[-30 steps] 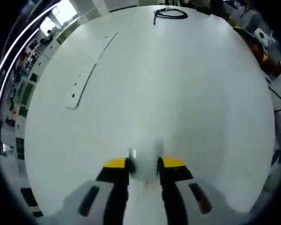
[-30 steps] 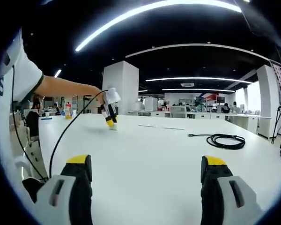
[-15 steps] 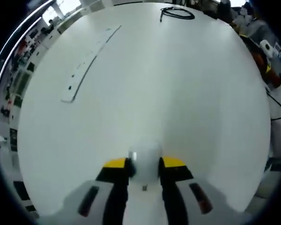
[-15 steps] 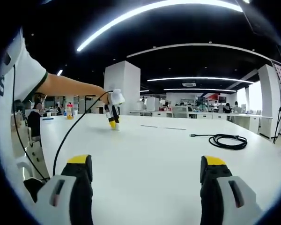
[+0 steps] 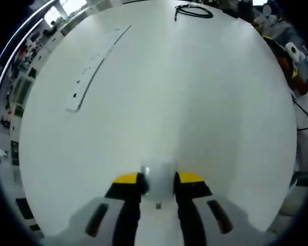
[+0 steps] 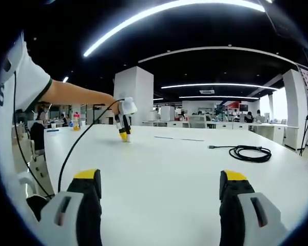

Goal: Plug the desk Type‑C cable into the charger adapter.

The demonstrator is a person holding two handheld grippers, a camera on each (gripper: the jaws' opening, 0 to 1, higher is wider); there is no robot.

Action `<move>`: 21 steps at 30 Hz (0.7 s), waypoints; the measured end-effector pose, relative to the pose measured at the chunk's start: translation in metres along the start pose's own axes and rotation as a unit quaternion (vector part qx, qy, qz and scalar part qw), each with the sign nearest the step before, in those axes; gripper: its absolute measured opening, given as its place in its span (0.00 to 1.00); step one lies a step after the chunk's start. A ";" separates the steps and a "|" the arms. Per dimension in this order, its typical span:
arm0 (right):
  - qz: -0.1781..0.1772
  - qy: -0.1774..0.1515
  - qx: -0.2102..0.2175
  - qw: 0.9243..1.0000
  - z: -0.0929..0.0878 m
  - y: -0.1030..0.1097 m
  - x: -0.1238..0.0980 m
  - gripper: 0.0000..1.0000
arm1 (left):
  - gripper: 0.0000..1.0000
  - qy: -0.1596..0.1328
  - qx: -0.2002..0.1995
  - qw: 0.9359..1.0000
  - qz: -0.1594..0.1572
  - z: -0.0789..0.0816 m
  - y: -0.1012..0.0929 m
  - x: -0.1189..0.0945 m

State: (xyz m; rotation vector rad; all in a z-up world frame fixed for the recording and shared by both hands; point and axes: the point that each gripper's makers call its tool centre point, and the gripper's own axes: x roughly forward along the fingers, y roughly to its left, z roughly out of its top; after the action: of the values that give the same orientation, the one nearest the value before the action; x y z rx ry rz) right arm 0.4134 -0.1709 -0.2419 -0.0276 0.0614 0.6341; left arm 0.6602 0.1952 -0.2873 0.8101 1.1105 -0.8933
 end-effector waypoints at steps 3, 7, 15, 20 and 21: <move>-0.001 0.001 0.000 1.000 -0.001 -0.001 0.000 0.97 | 0.25 0.001 -0.001 1.000 0.004 0.000 0.004 0.000; -0.001 0.001 0.000 1.000 0.000 -0.001 0.000 0.97 | 0.25 0.001 -0.002 1.000 0.008 0.004 -0.016 -0.001; -0.003 -0.001 -0.001 1.000 0.001 -0.001 0.000 0.97 | 0.25 -0.004 -0.007 1.000 0.006 0.000 0.002 0.000; -0.003 0.001 0.000 1.000 0.000 -0.001 0.001 0.97 | 0.25 -0.002 -0.005 1.000 0.009 -0.002 -0.002 0.000; -0.003 0.001 0.000 1.000 0.000 0.000 0.001 0.97 | 0.25 -0.002 -0.006 1.000 0.010 -0.002 -0.003 -0.001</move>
State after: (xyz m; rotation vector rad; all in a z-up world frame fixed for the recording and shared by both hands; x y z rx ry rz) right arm 0.4142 -0.1708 -0.2418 -0.0275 0.0629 0.6278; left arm 0.6570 0.1956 -0.2874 0.8077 1.1020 -0.8709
